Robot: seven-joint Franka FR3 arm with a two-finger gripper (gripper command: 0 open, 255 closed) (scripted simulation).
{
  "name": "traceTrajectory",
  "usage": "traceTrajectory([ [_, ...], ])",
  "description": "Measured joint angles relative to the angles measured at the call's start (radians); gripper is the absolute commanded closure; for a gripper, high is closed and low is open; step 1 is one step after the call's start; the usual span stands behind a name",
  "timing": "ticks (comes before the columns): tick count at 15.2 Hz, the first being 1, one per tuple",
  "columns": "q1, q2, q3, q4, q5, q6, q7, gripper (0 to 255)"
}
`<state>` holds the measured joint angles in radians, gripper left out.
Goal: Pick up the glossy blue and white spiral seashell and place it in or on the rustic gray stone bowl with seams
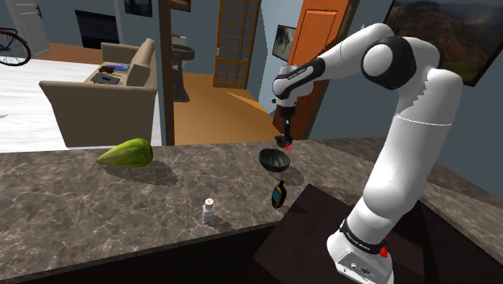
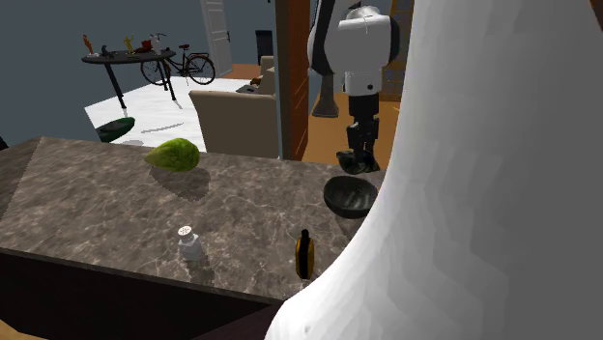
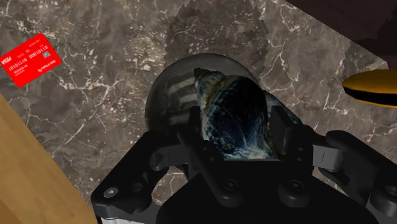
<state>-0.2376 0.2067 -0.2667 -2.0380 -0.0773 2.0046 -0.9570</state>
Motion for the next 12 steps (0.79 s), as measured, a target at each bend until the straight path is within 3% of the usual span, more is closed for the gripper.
traceTrajectory([
  [3,-0.002,0.072,0.008,0.089,0.021,-0.019,-0.005,255],
  [12,-0.009,0.154,0.015,0.077,0.039,0.072,-0.007,255],
])
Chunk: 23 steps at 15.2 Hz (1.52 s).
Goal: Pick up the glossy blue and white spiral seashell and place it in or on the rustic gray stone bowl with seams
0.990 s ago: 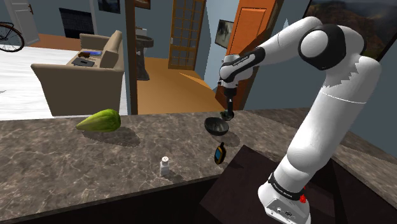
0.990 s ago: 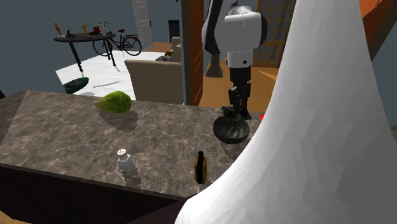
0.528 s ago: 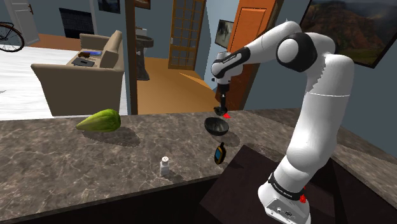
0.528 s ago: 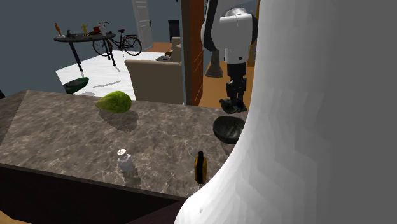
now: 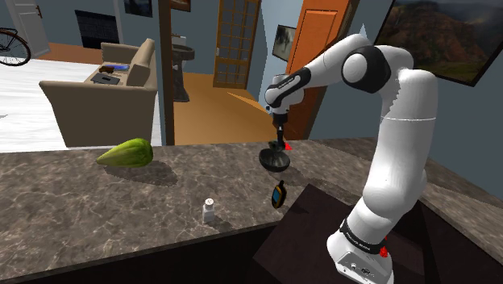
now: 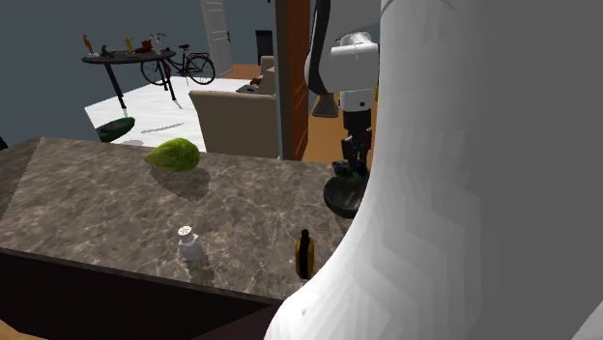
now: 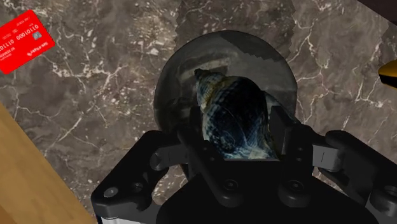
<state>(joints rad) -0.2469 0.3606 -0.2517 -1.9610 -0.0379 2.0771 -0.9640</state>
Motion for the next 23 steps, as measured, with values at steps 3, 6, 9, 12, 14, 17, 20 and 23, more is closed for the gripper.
traceTrajectory([
  [3,-0.003,0.023,0.002,-0.017,0.005,0.040,-0.002,255],
  [6,-0.006,0.050,0.005,-0.019,0.010,0.068,-0.002,255],
  [9,-0.007,0.062,0.007,-0.021,0.013,0.082,-0.003,255],
  [12,-0.007,0.064,0.007,-0.022,0.013,0.085,-0.003,255],
  [14,-0.008,0.064,0.007,-0.022,0.013,0.085,-0.003,0],
  [17,-0.008,0.064,0.007,-0.022,0.013,0.085,-0.003,0],
  [20,-0.008,0.064,0.007,-0.022,0.013,0.085,-0.003,0],
  [23,0.002,0.033,0.007,0.010,0.008,0.024,0.006,0],
])
